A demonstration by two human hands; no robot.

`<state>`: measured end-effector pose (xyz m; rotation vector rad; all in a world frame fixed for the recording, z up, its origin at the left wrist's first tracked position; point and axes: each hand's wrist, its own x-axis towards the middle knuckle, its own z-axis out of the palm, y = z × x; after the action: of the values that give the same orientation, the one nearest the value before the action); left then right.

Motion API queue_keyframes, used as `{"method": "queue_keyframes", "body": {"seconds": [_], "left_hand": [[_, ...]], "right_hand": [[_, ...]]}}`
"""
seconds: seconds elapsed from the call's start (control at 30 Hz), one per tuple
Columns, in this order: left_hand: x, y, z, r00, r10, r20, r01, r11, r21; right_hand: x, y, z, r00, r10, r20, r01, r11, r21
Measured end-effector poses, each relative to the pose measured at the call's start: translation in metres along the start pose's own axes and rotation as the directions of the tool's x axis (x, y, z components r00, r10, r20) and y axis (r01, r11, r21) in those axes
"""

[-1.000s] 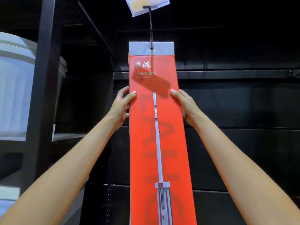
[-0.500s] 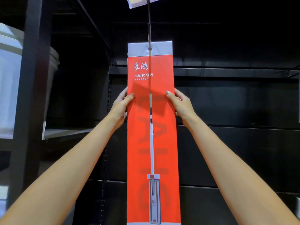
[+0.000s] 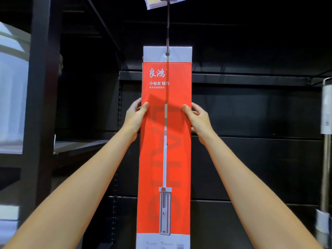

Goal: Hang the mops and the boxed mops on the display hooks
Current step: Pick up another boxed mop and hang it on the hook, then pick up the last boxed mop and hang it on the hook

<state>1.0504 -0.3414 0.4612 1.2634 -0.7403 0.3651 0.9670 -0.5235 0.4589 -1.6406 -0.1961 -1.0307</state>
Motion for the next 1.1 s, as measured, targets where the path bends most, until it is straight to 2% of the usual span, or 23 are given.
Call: {"method": "queue_keyframes", "body": {"seconds": [0.3,0.5,0.6,0.67,0.77,0.83,0.93,1.0,1.1], "left_hand": [[-0.016,0.004,-0.011,0.998,-0.07,0.004,0.07,0.995,0.075],[-0.043,0.018,-0.011,0.996,-0.086,-0.015,0.088,0.987,0.137],[-0.067,0.025,-0.007,0.999,-0.014,-0.048,0.029,0.941,0.336],[-0.089,0.029,-0.006,0.997,0.055,-0.061,-0.013,0.84,0.543],[-0.131,0.037,-0.008,0.993,0.117,-0.029,-0.048,0.606,0.794],[-0.165,0.042,-0.011,0.984,0.17,0.047,-0.114,0.409,0.905],[-0.223,0.045,-0.021,0.966,0.196,0.17,-0.201,0.15,0.968],[-0.264,0.045,-0.032,0.967,0.149,0.206,-0.219,0.075,0.973],[-0.329,0.04,-0.055,0.973,0.023,0.23,-0.23,0.013,0.973]], "right_hand": [[-0.012,-0.012,0.014,0.987,0.108,-0.118,-0.109,0.994,-0.004],[-0.042,-0.025,0.008,0.988,0.092,-0.128,-0.104,0.991,-0.089],[-0.066,-0.033,0.002,0.99,0.021,-0.139,-0.056,0.967,-0.249],[-0.089,-0.04,-0.002,0.99,-0.051,-0.134,-0.012,0.905,-0.426],[-0.13,-0.05,-0.01,0.982,-0.176,-0.068,0.073,0.685,-0.724],[-0.162,-0.051,-0.016,0.974,-0.225,0.022,0.138,0.519,-0.844],[-0.214,-0.047,-0.022,0.968,-0.183,0.174,0.226,0.317,-0.921],[-0.253,-0.041,-0.022,0.956,-0.122,0.268,0.291,0.248,-0.924],[-0.314,-0.034,-0.018,0.934,-0.011,0.356,0.35,0.217,-0.911]]}}
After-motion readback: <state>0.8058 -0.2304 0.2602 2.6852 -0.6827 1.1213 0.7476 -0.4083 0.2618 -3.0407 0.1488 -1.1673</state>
